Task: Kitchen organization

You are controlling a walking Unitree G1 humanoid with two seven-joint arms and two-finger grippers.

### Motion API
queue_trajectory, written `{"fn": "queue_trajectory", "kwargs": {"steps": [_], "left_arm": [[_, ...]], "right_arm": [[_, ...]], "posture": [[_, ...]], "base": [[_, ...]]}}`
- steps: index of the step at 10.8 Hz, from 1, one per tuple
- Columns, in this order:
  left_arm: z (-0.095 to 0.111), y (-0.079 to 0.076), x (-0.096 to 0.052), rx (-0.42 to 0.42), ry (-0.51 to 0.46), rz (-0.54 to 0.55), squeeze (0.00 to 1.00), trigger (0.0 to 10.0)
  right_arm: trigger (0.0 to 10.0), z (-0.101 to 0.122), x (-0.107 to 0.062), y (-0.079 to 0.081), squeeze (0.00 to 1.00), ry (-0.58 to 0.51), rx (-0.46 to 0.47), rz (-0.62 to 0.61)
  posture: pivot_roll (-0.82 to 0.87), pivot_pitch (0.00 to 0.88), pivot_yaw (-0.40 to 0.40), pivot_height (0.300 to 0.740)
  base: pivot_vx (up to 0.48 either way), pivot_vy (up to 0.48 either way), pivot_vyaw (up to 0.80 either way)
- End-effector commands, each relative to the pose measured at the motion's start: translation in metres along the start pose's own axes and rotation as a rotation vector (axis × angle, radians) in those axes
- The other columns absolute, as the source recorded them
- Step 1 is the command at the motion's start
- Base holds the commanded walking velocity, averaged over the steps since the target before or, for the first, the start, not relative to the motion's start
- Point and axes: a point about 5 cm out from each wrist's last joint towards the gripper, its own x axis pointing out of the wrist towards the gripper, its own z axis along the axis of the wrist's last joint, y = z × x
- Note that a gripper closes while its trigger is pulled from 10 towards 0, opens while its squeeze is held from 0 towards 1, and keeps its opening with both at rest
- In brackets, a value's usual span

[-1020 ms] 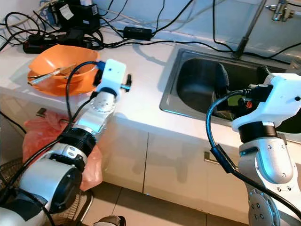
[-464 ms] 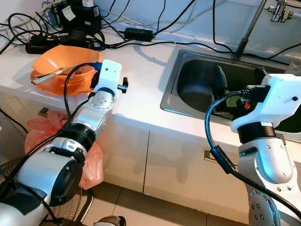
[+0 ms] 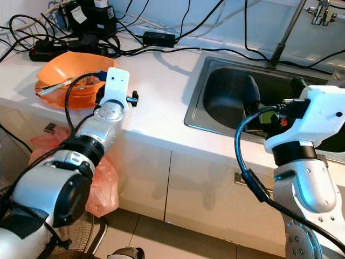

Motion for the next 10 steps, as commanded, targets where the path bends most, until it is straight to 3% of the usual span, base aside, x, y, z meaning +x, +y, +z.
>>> {"fn": "queue_trajectory", "kwargs": {"steps": [1, 5, 10], "left_arm": [[0.0040, -0.0014, 0.0008, -0.020, 0.028, -0.006, 0.00, 10.0], [0.0024, 0.0023, 0.0023, -0.036, 0.119, -0.038, 0.00, 10.0], [0.0012, -0.0006, 0.0020, -0.041, 0.149, -0.088, 0.00, 10.0]], "right_arm": [[10.0, 0.0014, -0.0027, -0.0014, 0.00, 0.006, -0.007, -0.009], [10.0, 0.0026, -0.0052, -0.0010, 0.00, 0.005, -0.009, -0.018], [10.0, 0.0024, -0.0091, -0.0001, 0.00, 0.012, -0.007, -0.025]], "posture": [[0.08, 0.000, -0.056, 0.740], [0.07, 0.000, -0.043, 0.740], [0.06, 0.000, -0.038, 0.740]], "base": [[0.000, 0.000, 0.00], [0.000, 0.000, 0.00], [0.000, 0.000, 0.00]]}}
